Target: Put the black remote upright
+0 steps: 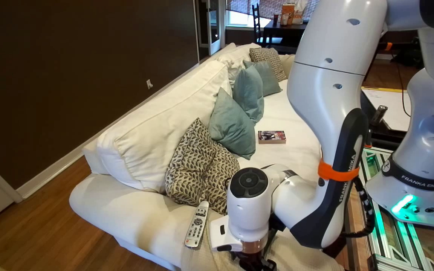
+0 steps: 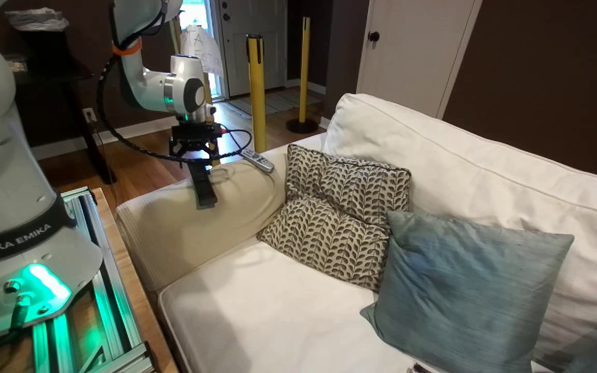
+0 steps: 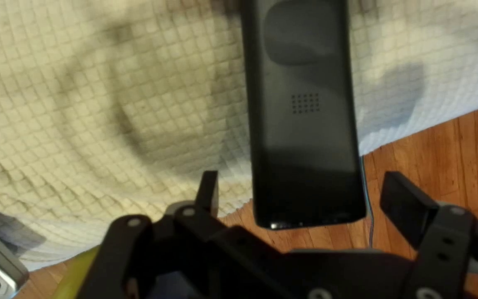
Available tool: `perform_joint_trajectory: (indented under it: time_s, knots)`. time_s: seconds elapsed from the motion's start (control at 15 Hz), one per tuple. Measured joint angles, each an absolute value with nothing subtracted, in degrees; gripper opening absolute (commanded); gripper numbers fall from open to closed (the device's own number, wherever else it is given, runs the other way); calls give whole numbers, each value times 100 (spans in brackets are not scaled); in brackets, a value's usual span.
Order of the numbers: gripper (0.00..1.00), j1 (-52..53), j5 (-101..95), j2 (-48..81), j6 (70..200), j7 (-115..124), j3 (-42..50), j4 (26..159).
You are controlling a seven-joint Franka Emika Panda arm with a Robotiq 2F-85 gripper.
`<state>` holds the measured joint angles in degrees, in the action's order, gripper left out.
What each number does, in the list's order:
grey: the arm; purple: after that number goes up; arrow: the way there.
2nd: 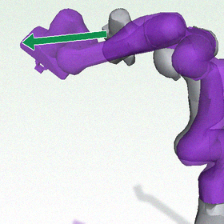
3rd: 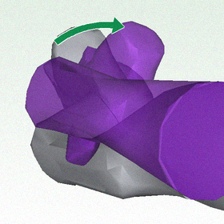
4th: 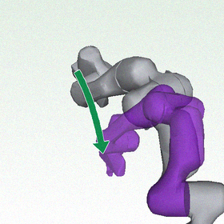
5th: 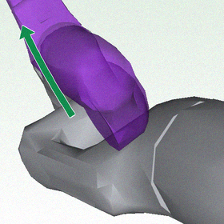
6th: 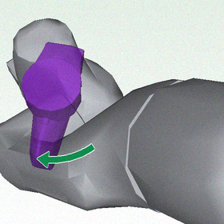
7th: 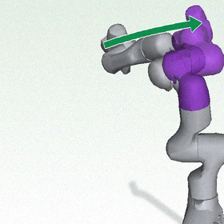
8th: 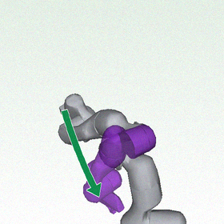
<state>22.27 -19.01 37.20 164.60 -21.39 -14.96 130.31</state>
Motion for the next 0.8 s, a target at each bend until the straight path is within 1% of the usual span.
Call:
perform_joint_trajectory:
  time_s: [0.33, 0.4, 0.47, 0.6, 0.8]
  knots:
    - [100, 2208, -1901, 3706, 16429, -2139, -1484, 13047]
    - [97, 2207, -1901, 3701, 16429, -2139, -1481, 13047]
    - [73, 2206, -1901, 3696, 16429, -2139, -1479, 13047]
    - [71, 2206, -1901, 3689, 16429, -2139, -1475, 13046]
    - [48, 2204, -1901, 3675, 16429, -2139, -1465, 13046]
